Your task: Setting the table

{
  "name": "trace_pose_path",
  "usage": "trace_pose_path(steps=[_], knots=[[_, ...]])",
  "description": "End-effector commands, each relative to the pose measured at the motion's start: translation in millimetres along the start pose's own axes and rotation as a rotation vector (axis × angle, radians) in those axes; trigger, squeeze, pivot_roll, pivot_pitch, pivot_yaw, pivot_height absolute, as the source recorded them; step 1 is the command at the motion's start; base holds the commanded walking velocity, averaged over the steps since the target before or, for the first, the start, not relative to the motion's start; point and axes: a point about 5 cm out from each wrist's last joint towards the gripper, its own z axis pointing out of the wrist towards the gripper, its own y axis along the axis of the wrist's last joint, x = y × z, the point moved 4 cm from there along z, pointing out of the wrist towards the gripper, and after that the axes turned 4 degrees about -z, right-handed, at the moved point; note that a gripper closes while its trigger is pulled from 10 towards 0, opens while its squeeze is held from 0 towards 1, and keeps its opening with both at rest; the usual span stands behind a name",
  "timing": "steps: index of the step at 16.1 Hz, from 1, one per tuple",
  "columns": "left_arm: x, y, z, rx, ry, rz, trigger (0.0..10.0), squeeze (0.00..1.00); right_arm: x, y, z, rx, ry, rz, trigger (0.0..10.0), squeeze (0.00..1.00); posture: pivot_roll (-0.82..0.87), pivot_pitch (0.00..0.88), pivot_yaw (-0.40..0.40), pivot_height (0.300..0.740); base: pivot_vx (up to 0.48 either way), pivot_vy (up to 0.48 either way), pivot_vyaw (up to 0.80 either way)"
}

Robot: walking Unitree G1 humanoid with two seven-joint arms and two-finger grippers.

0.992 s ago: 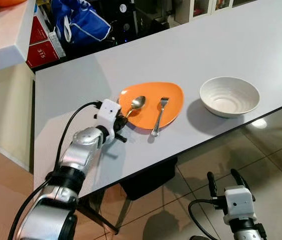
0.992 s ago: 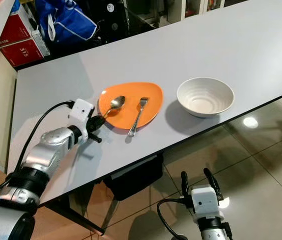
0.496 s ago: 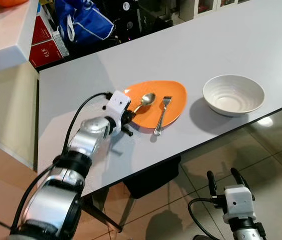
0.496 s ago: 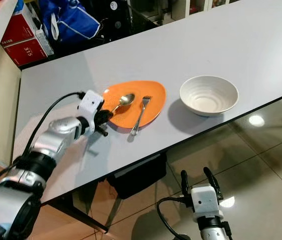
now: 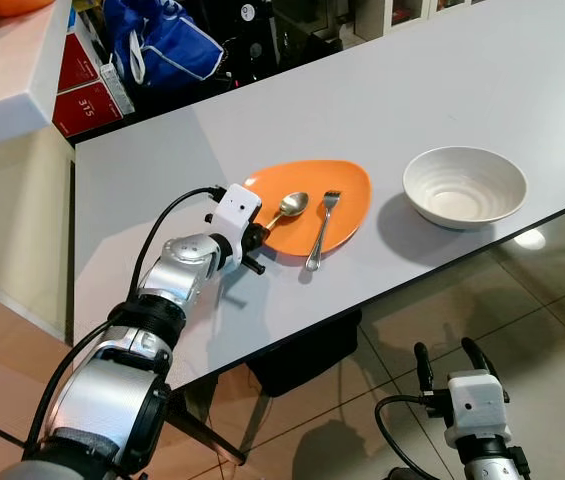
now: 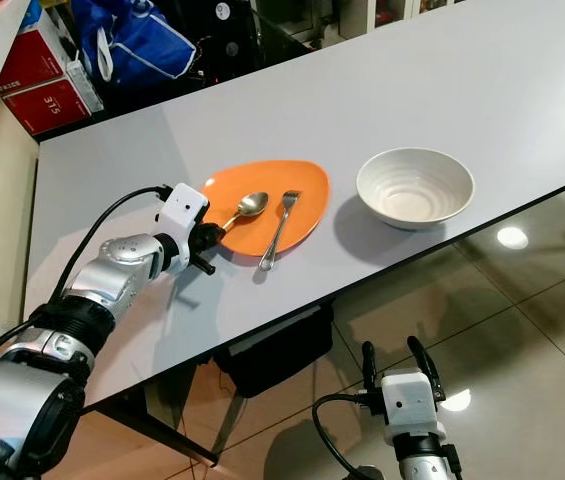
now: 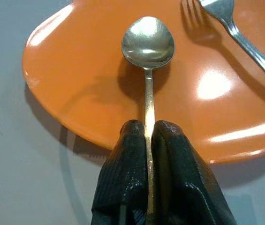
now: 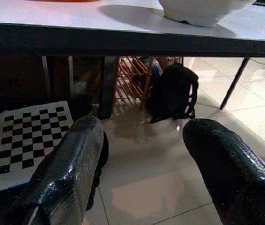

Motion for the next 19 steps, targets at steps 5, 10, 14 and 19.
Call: trace_pose_path(steps=[5, 10, 14, 19], knots=[[7.5, 8.6, 1.4, -0.062, 0.070, -0.055, 0.0, 0.00, 1.7, 2.7, 6.5, -0.034, 0.048, -0.038, 10.0, 0.00, -0.18, 0.042, 0.141, 0.740, 0.000, 0.000, 0.00], [5.0, 10.3, 5.1, -0.070, 0.088, -0.071, 0.0, 0.00, 0.5, 2.2, 10.5, -0.043, 0.070, -0.039, 10.0, 0.00, -0.18, 0.036, 0.110, 0.740, 0.000, 0.000, 0.00], [2.4, 8.6, 7.7, -0.081, 0.104, -0.099, 0.0, 0.00, -1.3, 0.9, 13.9, -0.047, 0.076, -0.044, 10.0, 0.00, -0.17, 0.021, 0.084, 0.740, 0.000, 0.000, 0.00], [-6.6, 14.4, 12.7, -0.086, 0.086, -0.060, 0.0, 0.00, 1.2, 1.3, 16.4, -0.056, 0.091, -0.044, 10.0, 0.00, -0.18, 0.012, 0.078, 0.740, 0.000, 0.000, 0.00]])
